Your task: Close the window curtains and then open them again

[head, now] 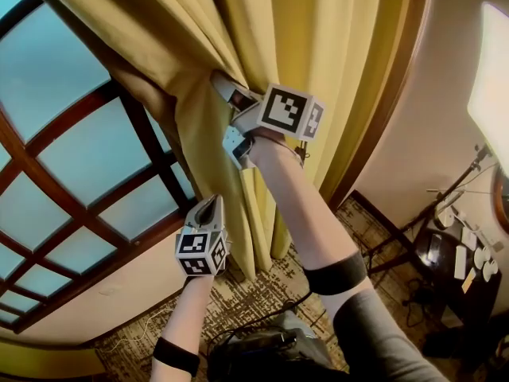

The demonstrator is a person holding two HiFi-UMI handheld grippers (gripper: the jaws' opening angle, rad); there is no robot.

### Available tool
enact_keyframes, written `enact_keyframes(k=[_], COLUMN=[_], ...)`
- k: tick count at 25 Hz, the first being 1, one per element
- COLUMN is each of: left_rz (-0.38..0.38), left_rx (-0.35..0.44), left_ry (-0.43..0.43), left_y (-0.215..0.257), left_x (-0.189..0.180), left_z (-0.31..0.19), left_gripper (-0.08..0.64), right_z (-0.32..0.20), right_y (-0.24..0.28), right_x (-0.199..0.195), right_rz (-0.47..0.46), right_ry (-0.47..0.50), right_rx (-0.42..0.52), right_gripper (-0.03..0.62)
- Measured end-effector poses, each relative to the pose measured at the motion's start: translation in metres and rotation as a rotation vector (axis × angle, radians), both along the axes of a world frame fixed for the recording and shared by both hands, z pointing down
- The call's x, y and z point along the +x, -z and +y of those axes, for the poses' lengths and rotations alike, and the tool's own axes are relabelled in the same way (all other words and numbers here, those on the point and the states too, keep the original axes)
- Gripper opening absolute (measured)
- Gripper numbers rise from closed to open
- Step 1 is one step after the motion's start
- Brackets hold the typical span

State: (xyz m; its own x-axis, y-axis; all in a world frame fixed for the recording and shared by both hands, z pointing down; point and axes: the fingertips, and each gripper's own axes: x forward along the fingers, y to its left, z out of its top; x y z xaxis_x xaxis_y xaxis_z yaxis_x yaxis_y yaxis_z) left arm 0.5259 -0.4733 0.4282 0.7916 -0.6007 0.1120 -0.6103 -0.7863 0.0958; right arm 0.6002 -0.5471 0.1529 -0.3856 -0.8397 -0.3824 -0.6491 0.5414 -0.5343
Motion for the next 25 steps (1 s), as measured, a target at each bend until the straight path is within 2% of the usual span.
enact_keyframes(k=[6,11,14,18,20,25], left_rz=[0.006,0.012,0.012,0.001,-0.003,-0.013], left_rx=[0.006,0.008,0.011,0.003,-0.018,-0.027], left_ry=[-0.022,-0.02,-0.02,-0.04,-0.059,-0.094], left_y=[0.002,0.005,0.007,0.0,-0.003,-0.013], left_x=[0.024,0.037,0.042,0.055,0.064,0.09], left_z=[0.003,0.001,-0.001,-0.003,-0.006,-0.003], left_gripper=[0.0,0.0,0.0,0.0,0.0,0.0], right_z=[0.004,0.003,-0.004,-0.001,0.001,0.003], right_y=[0.01,0.015,0.011,-0.041,-0.06,-0.054], right_x=[0.021,0.033,0.053,0.13,0.156,0.161], right_rz=[0.065,0.056,-0.013,-0.088,-0.104,-0.028], right_ry=[-0.03,-0.02,-0.016,-0.137,-0.196,-0.216], right_rx=[0.026,0.037,0.046,-0.039,-0.077,-0.073], right_gripper=[0.037,0.038,0.034,0.034,0.035,0.038])
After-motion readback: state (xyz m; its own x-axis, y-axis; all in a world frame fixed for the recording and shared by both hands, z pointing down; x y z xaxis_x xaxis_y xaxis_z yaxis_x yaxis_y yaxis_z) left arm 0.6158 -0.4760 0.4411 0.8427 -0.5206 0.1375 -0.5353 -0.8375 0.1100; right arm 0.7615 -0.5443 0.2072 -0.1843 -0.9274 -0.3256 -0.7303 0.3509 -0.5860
